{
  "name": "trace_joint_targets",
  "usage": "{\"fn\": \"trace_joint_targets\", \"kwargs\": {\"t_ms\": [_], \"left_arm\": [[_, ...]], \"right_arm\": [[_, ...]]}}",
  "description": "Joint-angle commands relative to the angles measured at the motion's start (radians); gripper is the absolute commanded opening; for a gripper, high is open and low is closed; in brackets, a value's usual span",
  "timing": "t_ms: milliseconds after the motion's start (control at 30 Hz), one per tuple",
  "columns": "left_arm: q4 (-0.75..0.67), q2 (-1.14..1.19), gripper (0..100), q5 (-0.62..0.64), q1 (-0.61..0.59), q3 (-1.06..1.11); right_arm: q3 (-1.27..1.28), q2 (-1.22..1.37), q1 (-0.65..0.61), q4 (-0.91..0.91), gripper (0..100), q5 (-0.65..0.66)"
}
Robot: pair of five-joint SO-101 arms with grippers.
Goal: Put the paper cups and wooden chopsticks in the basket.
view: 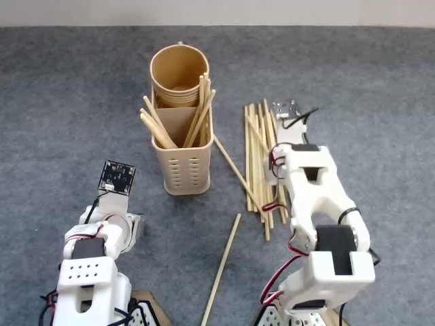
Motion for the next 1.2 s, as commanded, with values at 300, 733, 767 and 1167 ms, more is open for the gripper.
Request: {"fn": "trace_joint_targets", "kwargs": {"t_ms": [300,733,767,1167], "left_arm": [[-0.011,-0.007,26,-0.015,0.016,0.001],[-0.012,-0.007,26,-0.015,0.016,0.001],[-0.012,-0.007,26,-0.015,0.016,0.001],[-0.012,-0.007,26,-0.015,0.019,0.001]], "right_arm": [[-0.213,-0.355,0.019,0.005,0.5,-0.072],[-0.222,-0.627,0.019,0.004,0.5,-0.072],[-0.222,-0.656,0.019,0.004,0.5,-0.072],[-0.343,-0.766,-0.193,-0.154,0.5,-0.198]]}}
